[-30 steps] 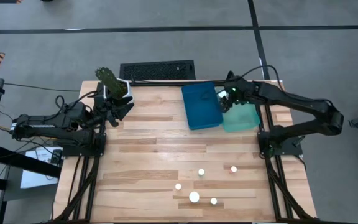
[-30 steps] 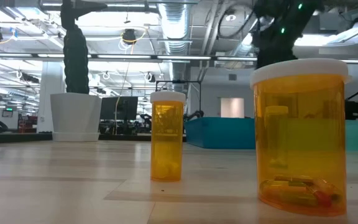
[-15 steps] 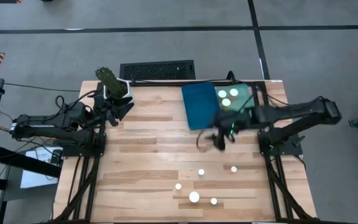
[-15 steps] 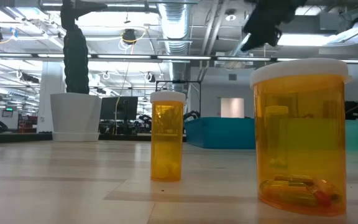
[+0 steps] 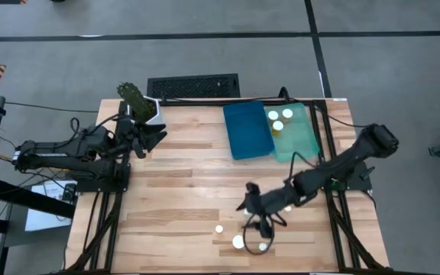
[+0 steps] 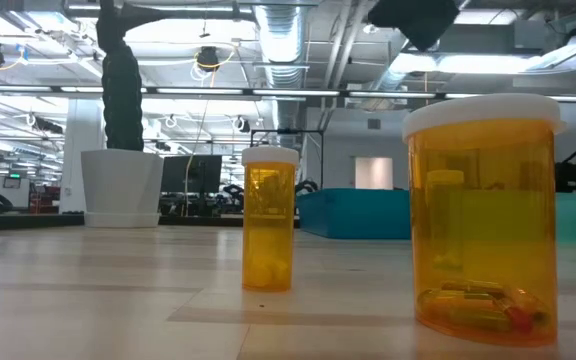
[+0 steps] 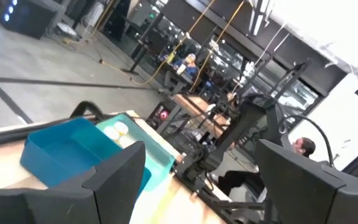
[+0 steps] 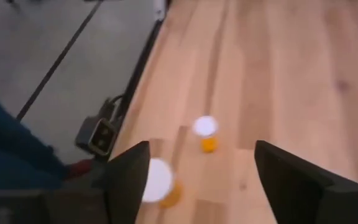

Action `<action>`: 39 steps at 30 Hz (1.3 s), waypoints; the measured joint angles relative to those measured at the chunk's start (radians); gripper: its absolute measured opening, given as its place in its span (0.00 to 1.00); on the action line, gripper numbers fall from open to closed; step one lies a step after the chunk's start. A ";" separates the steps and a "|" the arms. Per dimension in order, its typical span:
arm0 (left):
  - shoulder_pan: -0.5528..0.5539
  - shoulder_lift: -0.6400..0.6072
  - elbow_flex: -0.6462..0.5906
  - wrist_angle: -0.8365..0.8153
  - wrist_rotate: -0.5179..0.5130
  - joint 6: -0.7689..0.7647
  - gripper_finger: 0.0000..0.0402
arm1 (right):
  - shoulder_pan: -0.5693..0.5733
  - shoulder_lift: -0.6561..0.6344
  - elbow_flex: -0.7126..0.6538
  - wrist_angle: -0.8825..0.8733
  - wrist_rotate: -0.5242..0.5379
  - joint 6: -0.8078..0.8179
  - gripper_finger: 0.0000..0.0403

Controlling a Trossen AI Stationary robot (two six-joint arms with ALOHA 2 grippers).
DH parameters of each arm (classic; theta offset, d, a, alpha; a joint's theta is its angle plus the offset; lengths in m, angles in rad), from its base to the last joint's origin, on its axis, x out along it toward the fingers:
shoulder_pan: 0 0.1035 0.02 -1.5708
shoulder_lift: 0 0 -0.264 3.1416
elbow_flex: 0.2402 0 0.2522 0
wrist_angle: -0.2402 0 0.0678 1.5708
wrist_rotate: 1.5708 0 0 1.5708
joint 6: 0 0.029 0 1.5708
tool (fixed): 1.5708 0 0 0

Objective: Pick and place medicine bottles into bin by pill shape (circle, oval)
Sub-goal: Put the orange capsule bottle into the light blue bin

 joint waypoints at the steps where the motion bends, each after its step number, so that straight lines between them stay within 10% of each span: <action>1: 0.000 0.000 0.000 -0.003 0.001 -0.007 0.74 | 0.016 0.018 0.000 0.018 -0.003 0.000 0.78; 10: 0.000 -0.001 0.000 -0.022 0.006 -0.011 0.74 | 0.116 0.186 0.039 0.105 -0.023 0.011 0.96; 22: 0.000 -0.001 0.000 -0.044 0.005 -0.011 0.74 | 0.121 0.427 0.242 -0.048 -0.012 0.004 0.94; 39: 0.001 0.000 0.000 -0.042 0.002 -0.011 0.74 | 0.131 0.434 0.265 -0.179 0.060 0.053 0.82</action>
